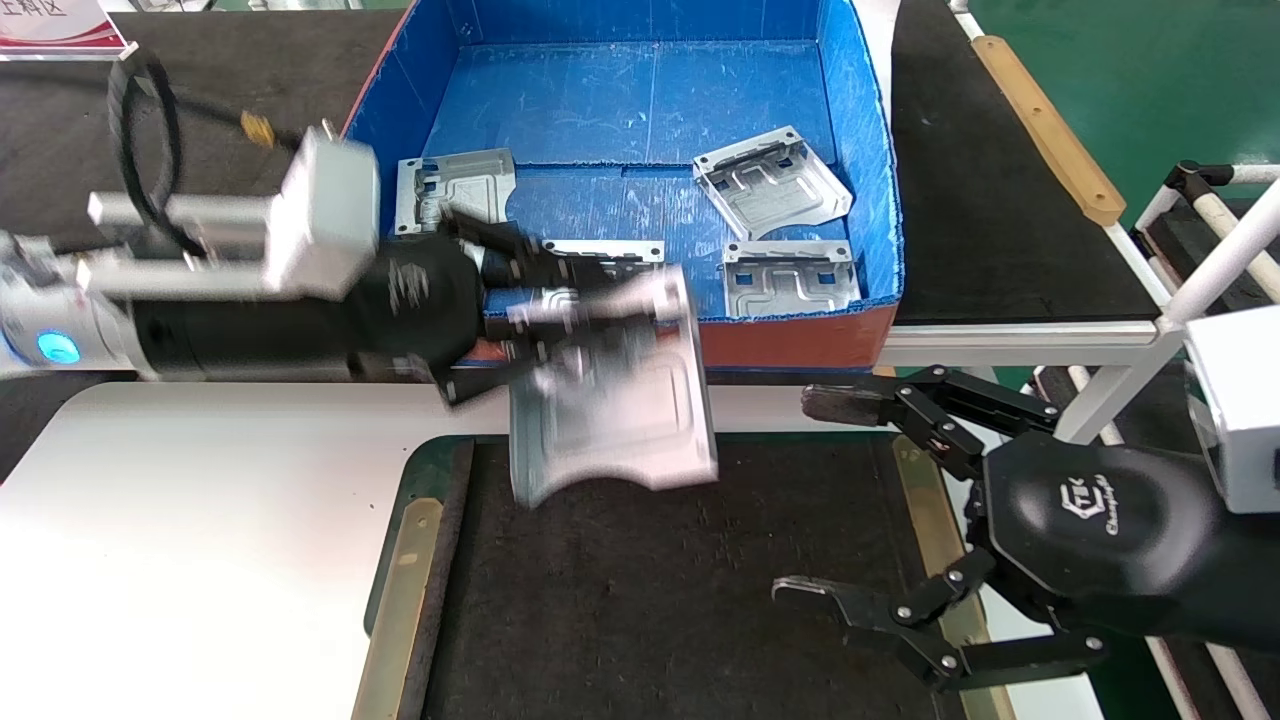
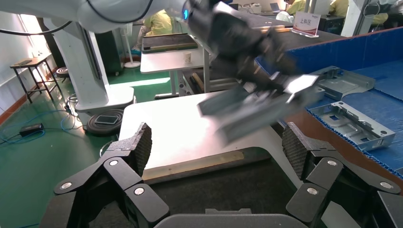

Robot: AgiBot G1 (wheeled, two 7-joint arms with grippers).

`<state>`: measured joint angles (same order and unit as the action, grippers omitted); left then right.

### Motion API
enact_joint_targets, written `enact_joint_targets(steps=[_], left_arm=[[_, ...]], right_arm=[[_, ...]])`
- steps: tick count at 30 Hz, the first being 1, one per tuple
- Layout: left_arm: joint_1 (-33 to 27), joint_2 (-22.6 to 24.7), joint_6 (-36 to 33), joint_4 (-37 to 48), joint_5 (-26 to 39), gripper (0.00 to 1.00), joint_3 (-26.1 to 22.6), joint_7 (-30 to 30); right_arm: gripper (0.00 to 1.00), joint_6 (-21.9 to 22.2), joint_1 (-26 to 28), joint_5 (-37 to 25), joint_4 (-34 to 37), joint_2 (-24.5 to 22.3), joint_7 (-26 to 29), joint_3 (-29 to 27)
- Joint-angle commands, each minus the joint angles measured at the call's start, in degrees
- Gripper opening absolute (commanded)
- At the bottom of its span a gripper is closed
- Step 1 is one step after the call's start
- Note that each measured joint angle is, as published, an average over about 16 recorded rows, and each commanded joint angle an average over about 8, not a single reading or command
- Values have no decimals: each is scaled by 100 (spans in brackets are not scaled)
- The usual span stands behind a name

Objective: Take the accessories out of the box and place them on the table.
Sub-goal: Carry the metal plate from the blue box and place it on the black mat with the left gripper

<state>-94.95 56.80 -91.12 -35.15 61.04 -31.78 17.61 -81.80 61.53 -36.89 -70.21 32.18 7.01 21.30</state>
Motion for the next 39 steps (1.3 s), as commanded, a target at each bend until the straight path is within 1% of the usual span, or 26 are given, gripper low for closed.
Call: enact_joint_targets(steps=[1, 5, 9, 14, 23, 28, 32, 39], left_arm=[[121, -62, -44, -129, -115, 0, -163, -4], [505, -154, 29, -528, -261, 0, -523, 240], [813, -16, 232, -565, -204, 0, -726, 725], [1053, 477, 732, -174, 10, 0, -845, 1246], [1182, 1643, 1781, 743, 250, 0, -942, 1803], [1237, 2067, 2227, 1032, 256, 0, -1044, 2173], [1359, 2176, 2647, 930, 70, 0, -1272, 2201], [1565, 2220, 3594, 544, -477, 0, -1828, 1795]], right_arm=[[100, 0, 0, 0, 0, 0, 0, 0], [100, 0, 0, 0, 0, 0, 0, 0], [100, 0, 0, 0, 0, 0, 0, 0], [100, 0, 0, 0, 0, 0, 0, 0], [100, 0, 0, 0, 0, 0, 0, 0], [100, 0, 0, 0, 0, 0, 0, 0], [100, 0, 0, 0, 0, 0, 0, 0], [100, 0, 0, 0, 0, 0, 0, 0]])
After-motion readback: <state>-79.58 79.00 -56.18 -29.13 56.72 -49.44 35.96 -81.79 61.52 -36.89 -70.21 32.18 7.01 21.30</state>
